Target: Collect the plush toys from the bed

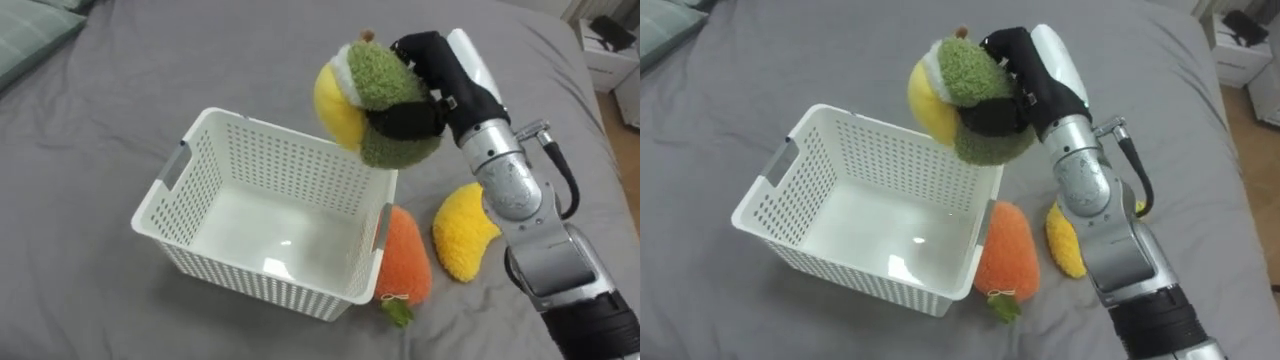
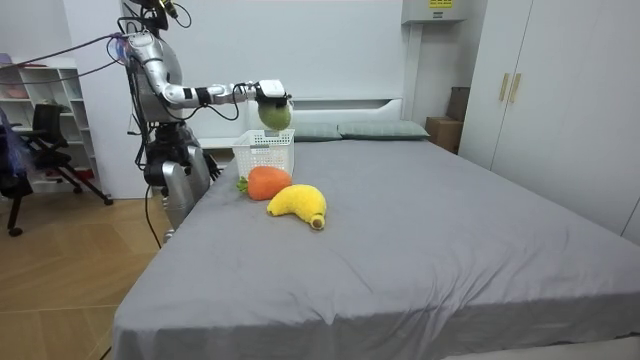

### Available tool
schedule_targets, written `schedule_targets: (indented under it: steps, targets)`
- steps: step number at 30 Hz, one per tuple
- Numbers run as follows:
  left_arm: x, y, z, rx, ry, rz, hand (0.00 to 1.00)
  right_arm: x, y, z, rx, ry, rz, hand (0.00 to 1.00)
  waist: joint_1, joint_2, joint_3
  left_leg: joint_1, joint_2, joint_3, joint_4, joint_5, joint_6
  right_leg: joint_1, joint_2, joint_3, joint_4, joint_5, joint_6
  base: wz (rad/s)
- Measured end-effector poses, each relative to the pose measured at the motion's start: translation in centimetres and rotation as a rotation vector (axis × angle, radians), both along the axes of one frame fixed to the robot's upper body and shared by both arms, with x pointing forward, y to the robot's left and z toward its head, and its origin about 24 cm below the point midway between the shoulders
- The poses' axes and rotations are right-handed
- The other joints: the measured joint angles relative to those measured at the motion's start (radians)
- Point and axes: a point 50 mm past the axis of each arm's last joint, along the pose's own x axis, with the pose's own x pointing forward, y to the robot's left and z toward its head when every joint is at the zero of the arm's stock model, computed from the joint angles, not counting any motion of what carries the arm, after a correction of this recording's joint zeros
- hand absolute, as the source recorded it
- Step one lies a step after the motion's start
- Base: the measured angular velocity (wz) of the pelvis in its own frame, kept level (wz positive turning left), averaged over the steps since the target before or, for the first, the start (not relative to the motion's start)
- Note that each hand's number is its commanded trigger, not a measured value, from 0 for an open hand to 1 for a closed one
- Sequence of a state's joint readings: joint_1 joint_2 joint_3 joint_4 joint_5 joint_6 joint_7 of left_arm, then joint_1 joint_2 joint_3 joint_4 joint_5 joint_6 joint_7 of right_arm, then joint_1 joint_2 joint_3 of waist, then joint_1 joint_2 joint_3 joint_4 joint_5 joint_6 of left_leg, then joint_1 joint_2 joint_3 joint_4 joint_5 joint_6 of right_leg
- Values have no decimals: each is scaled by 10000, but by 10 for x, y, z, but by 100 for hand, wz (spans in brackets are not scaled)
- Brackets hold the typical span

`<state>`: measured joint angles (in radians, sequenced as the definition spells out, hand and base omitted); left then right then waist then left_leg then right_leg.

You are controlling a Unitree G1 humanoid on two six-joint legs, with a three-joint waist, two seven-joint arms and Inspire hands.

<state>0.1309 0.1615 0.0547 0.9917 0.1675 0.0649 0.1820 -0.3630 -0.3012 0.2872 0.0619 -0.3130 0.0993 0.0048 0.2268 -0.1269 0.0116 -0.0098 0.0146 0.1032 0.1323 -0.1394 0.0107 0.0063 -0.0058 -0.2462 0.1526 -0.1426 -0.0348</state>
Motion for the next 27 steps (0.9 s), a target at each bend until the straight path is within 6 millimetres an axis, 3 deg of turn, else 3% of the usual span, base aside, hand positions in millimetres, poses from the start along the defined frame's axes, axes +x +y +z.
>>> schedule_targets:
  steps: [10,23,24,25,26,27]
  targets:
    - [2,-7,-1,-149,-7,-212,0,-7,27,-12,-275,689,1240,100,295,-5,15,-151,-86,-331,23,-4,21,54,-67,-316,-20,-18,31,9]
    - [10,-8,0,-282,-141,-401,0,-14,44,-22,-602,1206,2055,100,311,-59,11,-180,-100,-329,30,2,30,-28,-95,-558,-18,-19,31,1]
    - [11,-8,0,-275,-154,-424,0,-14,45,-22,-559,1223,2057,72,311,-61,9,-180,-98,-328,30,2,30,-28,-95,-561,-18,-19,31,0]
    - [12,-8,0,-274,-165,-470,0,-14,46,-23,-514,1266,2040,53,311,-62,9,-180,-98,-328,29,2,30,-28,-95,-564,-19,-18,31,0]
    - [12,-9,0,-279,-174,-469,0,-14,47,-23,-498,1286,2035,0,311,-62,9,-180,-98,-328,30,2,30,-28,-96,-566,-18,-18,31,0]
    - [13,-9,0,-292,-186,-444,0,-14,48,-23,-495,1295,2037,0,311,-62,9,-181,-98,-324,30,2,31,-28,-96,-566,-19,-18,31,0]
